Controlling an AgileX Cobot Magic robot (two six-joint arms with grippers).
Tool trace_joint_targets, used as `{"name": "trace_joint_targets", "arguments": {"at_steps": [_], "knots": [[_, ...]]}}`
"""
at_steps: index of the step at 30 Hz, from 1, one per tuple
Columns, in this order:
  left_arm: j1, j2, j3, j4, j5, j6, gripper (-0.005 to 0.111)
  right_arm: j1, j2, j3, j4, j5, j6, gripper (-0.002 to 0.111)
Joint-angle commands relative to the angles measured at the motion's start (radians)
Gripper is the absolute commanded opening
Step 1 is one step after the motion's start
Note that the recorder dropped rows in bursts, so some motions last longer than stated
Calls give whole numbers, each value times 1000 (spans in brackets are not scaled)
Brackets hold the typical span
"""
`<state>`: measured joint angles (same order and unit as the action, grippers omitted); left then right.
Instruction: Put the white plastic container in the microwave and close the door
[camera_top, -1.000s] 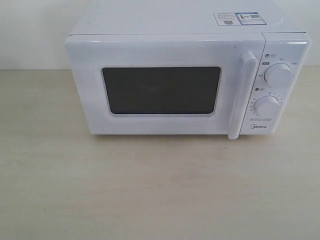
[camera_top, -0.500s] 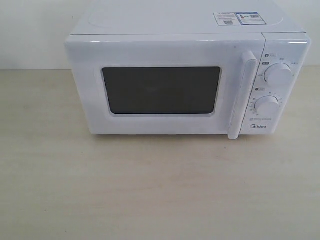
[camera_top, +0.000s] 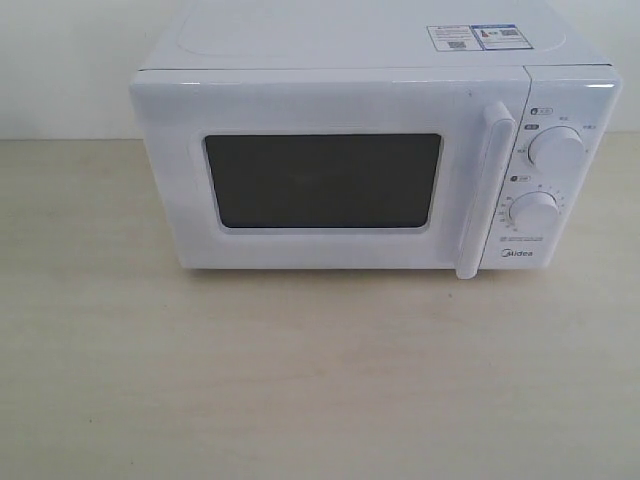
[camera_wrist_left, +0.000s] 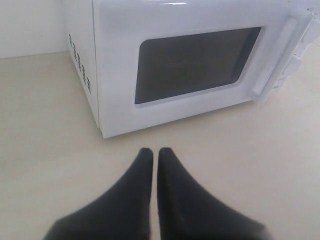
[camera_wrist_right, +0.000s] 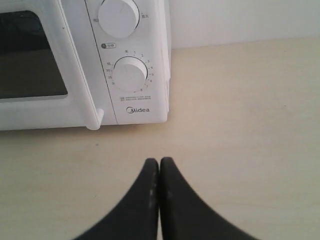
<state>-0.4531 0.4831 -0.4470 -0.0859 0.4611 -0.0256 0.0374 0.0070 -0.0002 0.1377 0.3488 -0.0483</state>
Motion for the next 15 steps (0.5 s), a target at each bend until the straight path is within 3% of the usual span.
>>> {"name": "trace_joint_targets", "arguments": {"at_steps": [1,6,15], "knots": [[2,-4,4,4,-12,-7,4,-7,-7,0,-12,3,-7,0],[2,-4,4,4,-12,-7,4,44,-7,0,-14,7,-7,0],[2,-4,4,4,-12,-7,4,42,-7,0,-14,7,22,0]]}}
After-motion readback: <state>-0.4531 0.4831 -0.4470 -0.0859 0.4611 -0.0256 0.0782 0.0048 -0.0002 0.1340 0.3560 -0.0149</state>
